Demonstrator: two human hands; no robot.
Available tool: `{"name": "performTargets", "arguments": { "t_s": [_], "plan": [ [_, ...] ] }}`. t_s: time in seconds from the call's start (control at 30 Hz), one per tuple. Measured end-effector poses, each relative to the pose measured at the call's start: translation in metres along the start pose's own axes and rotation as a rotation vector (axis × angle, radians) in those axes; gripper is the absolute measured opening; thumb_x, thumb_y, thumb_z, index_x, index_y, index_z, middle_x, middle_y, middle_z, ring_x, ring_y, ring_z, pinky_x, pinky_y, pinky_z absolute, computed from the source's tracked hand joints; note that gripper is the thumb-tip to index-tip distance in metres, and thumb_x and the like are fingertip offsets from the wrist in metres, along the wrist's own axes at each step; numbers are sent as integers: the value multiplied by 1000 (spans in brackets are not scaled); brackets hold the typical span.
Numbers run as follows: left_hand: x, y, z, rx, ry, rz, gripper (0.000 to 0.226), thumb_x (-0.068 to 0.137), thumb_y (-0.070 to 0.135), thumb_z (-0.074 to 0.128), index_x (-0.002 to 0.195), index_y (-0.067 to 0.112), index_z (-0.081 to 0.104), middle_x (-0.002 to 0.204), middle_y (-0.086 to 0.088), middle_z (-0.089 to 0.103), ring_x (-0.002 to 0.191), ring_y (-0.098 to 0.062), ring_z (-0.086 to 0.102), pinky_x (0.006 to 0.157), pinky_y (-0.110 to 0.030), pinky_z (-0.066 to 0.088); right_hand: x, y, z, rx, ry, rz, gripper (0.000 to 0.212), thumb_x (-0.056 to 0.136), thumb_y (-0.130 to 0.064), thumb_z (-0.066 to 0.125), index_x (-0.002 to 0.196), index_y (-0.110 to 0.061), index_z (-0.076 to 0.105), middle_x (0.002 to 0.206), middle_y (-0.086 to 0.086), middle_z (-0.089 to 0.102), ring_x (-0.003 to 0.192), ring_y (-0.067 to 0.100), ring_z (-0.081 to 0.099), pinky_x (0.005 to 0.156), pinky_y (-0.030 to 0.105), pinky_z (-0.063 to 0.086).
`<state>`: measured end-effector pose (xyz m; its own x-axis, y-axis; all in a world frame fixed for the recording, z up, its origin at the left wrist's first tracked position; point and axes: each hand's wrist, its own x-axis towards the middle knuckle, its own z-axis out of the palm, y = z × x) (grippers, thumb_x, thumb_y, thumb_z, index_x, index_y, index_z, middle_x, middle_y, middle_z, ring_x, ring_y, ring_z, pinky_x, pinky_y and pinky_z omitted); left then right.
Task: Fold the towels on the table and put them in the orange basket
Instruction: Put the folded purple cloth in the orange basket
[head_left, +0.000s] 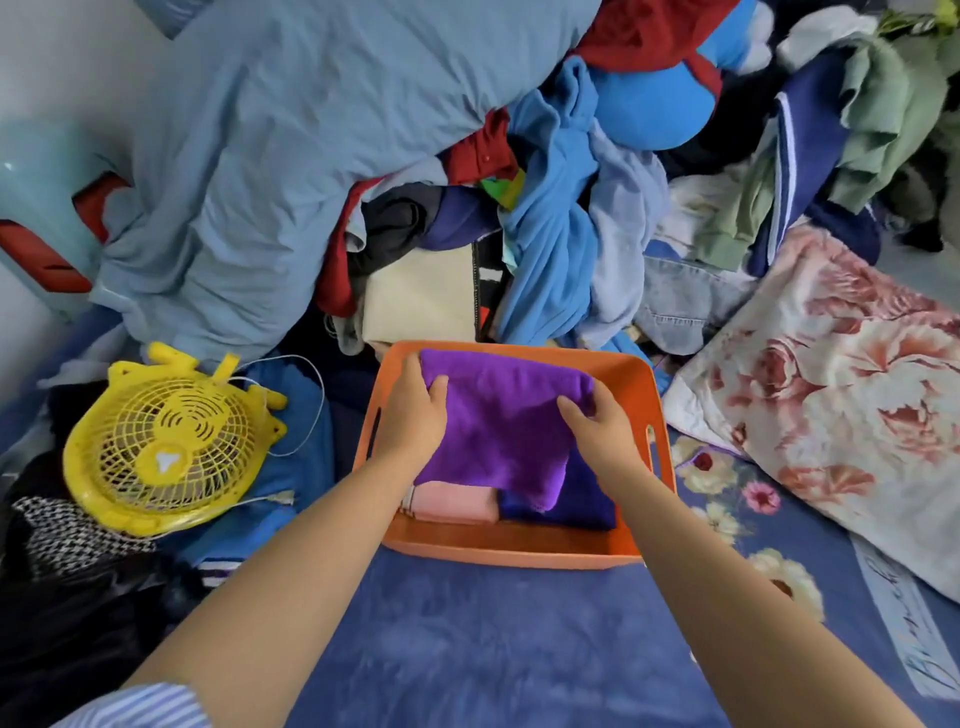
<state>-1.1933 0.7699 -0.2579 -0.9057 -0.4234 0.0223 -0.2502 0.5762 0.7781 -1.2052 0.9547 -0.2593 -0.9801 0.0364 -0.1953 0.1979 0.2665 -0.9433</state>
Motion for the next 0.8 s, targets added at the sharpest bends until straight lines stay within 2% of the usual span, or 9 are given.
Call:
{"name": "performTargets", "arguments": {
  "t_s": [0.07, 0.13, 0.2, 0.33, 0.53, 0.63, 0.7, 0.77, 0.8],
  "plan": [
    [6, -15, 16, 94, 13, -68, 32, 96, 20, 42, 124, 5, 42, 116, -15, 58, 106, -33, 55, 78, -27, 37, 15, 18, 18, -76, -14, 84, 35, 92, -16, 51, 125, -5, 48, 121, 12, 58, 110, 25, 55, 95, 36, 45],
    [14, -31, 33, 195, -4, -161, 32, 96, 21, 40, 120, 1, 43, 117, -21, 58, 107, -38, 55, 85, -37, 42, 32, 36, 37, -140, -40, 182, 36, 93, -20, 49, 126, -5, 46, 123, 16, 57, 113, 31, 54, 96, 43, 45],
    [24, -46, 48, 245, -11, -243, 33, 97, 21, 38, 120, -1, 43, 121, -23, 55, 111, -39, 52, 89, -40, 41, 46, 52, 54, -175, -62, 269, 36, 93, -22, 47, 125, -4, 45, 122, 18, 56, 112, 34, 54, 94, 47, 47],
    [42, -77, 78, 248, -36, -368, 45, 97, 20, 36, 136, -2, 31, 139, -21, 42, 127, -36, 41, 104, -40, 33, 77, 84, 88, -227, -99, 414, 41, 94, -24, 44, 127, 0, 42, 126, 23, 52, 115, 38, 51, 96, 50, 44],
    [62, -110, 108, 324, -98, -411, 61, 89, 5, 44, 144, 7, 18, 139, -20, 37, 126, -37, 41, 101, -42, 35, 117, 120, 122, -296, -174, 461, 47, 94, -22, 43, 135, -1, 34, 134, 22, 45, 123, 37, 43, 102, 45, 39],
    [67, -128, 116, 408, -100, -344, 67, 85, 0, 46, 144, 6, 16, 137, -21, 37, 124, -37, 40, 100, -41, 36, 126, 128, 128, -316, -223, 323, 52, 94, -16, 43, 141, -5, 24, 138, 21, 40, 127, 35, 38, 102, 34, 31],
    [65, -137, 114, 480, -86, -207, 66, 83, -4, 47, 143, 3, 21, 138, -22, 36, 127, -37, 39, 102, -39, 35, 121, 133, 128, -372, -267, 238, 61, 94, -17, 45, 145, -8, 13, 139, 21, 35, 122, 35, 41, 97, 34, 33],
    [61, -147, 112, 595, -14, 110, 57, 76, -12, 44, 132, -4, 42, 132, -28, 46, 121, -42, 47, 101, -42, 40, 110, 141, 129, -668, -266, 131, 64, 94, -24, 44, 145, -7, 9, 137, 19, 34, 117, 34, 45, 91, 38, 39],
    [58, -153, 113, 663, 28, 286, 52, 71, -12, 42, 121, -6, 55, 122, -29, 55, 111, -44, 56, 94, -46, 46, 102, 144, 128, -849, -251, 64, 63, 95, -28, 43, 144, -6, 11, 135, 19, 35, 116, 34, 45, 88, 40, 42]
  ]
}}
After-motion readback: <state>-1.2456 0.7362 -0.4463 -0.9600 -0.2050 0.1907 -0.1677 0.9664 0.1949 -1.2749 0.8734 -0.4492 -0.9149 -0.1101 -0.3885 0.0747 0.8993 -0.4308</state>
